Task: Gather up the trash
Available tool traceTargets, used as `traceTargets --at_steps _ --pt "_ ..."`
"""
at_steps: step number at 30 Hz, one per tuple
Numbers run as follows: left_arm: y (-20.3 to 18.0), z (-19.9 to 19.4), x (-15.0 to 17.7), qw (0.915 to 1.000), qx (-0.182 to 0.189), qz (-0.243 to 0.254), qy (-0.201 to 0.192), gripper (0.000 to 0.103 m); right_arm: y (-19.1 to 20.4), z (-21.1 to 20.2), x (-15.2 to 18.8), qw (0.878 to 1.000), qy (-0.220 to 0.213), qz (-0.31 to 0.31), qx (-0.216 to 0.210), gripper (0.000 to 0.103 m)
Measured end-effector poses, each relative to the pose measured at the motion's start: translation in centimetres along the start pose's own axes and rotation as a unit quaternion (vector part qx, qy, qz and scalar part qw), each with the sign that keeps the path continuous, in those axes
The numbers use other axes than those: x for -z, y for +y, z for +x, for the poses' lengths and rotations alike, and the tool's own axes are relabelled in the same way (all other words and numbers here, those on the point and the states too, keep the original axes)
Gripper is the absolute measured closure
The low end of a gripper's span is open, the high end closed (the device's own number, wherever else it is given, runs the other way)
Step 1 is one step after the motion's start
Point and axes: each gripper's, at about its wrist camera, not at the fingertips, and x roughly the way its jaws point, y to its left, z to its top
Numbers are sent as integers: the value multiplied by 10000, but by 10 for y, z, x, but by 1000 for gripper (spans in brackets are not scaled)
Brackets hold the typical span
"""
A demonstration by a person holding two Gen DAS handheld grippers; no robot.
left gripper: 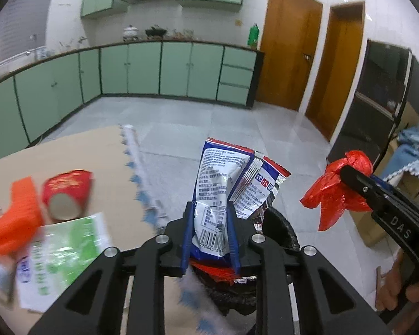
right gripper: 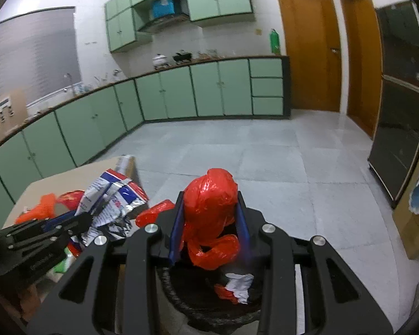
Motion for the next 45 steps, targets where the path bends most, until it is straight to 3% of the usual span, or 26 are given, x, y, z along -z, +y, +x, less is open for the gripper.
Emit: traceTargets --at_steps 7,13,21,23,25,33,42,45 --pt "-27 75 0 9983 -43 79 570 61 -33 59 21 9990 402 125 174 71" --pt "-37 119 0 9947 71 -68 1025 60 -53 104 41 9962 792 257 267 70" --pt "-42 133 -5 9936 115 -186 1110 59 -66 143 59 9921 1125 477 278 70" --pt "-43 128 -5 9945 95 -165 1034 56 -68 151 64 9911 1207 481 301 66" --pt "-43 125 -7 9952 65 -150 962 54 -65 155 65 9906 1247 438 361 49" --pt "-38 114 -9 9964 -9 -159 832 54 -61 140 54 9924 1114 395 336 46" --pt "-38 84 -12 9979 78 -159 621 53 -47 80 23 9966 732 283 264 39" --pt "-33 62 -13 9985 122 -219 483 48 -40 57 13 9976 607 245 244 36"
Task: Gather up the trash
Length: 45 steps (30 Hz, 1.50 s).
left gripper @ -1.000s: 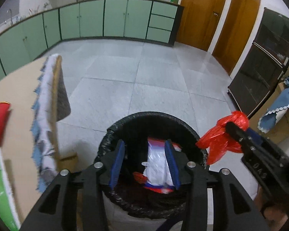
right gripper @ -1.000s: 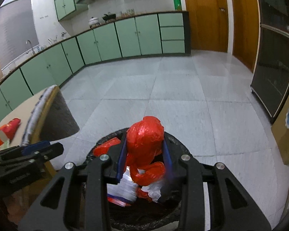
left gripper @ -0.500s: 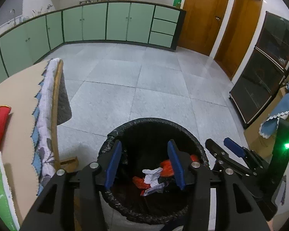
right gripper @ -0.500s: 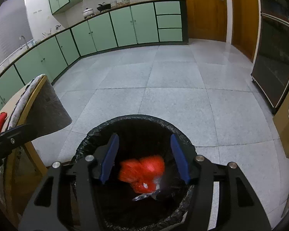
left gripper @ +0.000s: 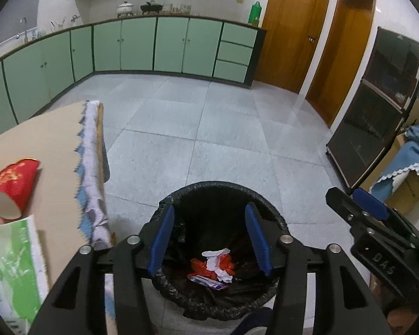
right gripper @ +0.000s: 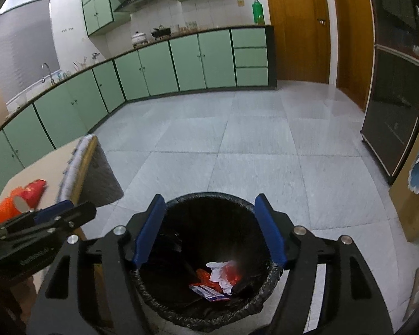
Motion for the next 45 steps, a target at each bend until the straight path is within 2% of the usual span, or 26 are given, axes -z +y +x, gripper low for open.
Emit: traceTargets --at_steps 5,7,13,14,19,24,29,41,42,44,45 --pt "14 -51 8 9994 -4 -31 -342 38 21 -43 -4 9997 -197 -147 -28 23" --pt "23 -71 14 9989 -55 -76 -463 36 32 -58 -3 9994 -286 -212 -37 13" --pt "78 -137 45 9943 -646 -306 -797 34 68 -90 5 9979 -489 -411 -69 8" --pt "90 -148 54 9923 -838 -328 -848 34 76 -94 9 9976 -525 -421 -134 8" --pt "127 -178 92 9867 -1340 -216 -898 34 112 -104 29 9960 -608 -519 -400 8" --pt "157 -187 116 9867 -1359 -429 -785 34 143 -104 44 9944 -534 -559 -714 8" --pt "161 -187 130 9888 -1264 -309 -728 34 169 -99 54 9930 -393 -662 -896 8" --pt "160 -158 151 9918 -1211 -233 -335 34 183 -92 60 9916 -278 -821 -965 8" --pt "160 -156 152 9918 -1211 -245 -316 36 184 -92 60 9914 -278 -842 -966 8" --pt "160 -153 153 9920 -1209 -257 -248 54 185 -90 60 9911 -266 -874 -972 8" --pt "160 -152 153 9922 -1190 -269 -234 58 186 -89 60 9909 -256 -886 -983 8"
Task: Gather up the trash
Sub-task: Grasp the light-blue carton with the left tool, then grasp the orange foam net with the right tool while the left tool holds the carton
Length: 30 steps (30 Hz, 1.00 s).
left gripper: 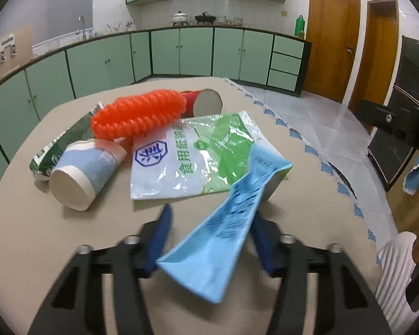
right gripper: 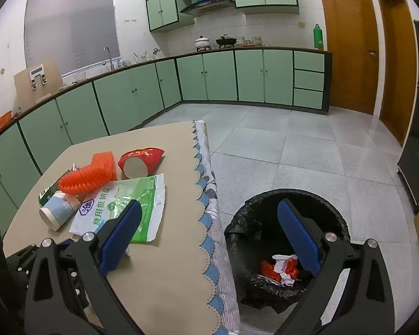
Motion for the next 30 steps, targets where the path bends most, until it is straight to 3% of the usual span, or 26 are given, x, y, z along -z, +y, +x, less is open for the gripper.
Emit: traceTargets --at_steps 1,3,9,16,22,30 --pt "1 0 1 10000 45 -20 5 66 0 2 -1 10000 11 -10 -24 8" --pt "2 -1 2 10000 -15 -58 -24 69 2 4 -1 10000 24 -33 -50 9" --pt "19 -25 -5 9988 -151 -391 -240 70 14 14 -8 9995 65 -116 -272 20" --pt "66 -60 -28 9907 -878 -841 -618 70 55 33 -26 9976 -51 -290 -633 21" --pt "104 -57 -44 9817 -1385 -1077 -738 70 103 58 -37 9946 -76 -507 -905 22" --pt "141 -36 -49 9764 -1572 -1337 -635 70 151 94 -41 9923 94 -722 -1001 22"
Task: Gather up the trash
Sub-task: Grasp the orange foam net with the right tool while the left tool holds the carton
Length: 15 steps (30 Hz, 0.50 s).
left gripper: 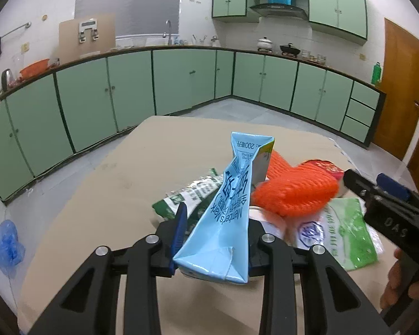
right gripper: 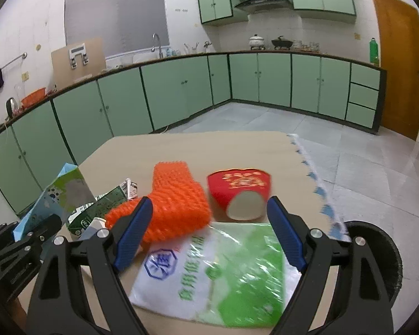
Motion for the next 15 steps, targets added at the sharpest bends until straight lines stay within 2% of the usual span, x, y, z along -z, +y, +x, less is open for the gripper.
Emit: traceTargets --at_steps 6,8,10,14,15 --pt "14 9 -4 9998 -26 -186 7 70 21 38 -5 9993 338 -141 -40 22" --pt "18 13 -5 9998 -28 -207 21 70 23 47 -4 9987 485 -148 -84 26" --pt "17 13 -2 9997 -35 -223 34 70 25 52 -2 9978 625 -129 -203 35" --pt "20 17 0 9996 -35 -255 74 70 31 54 5 9964 768 -239 -277 47" --pt "20 18 1 9996 -36 -253 87 70 32 53 6 9962 771 -271 -297 53"
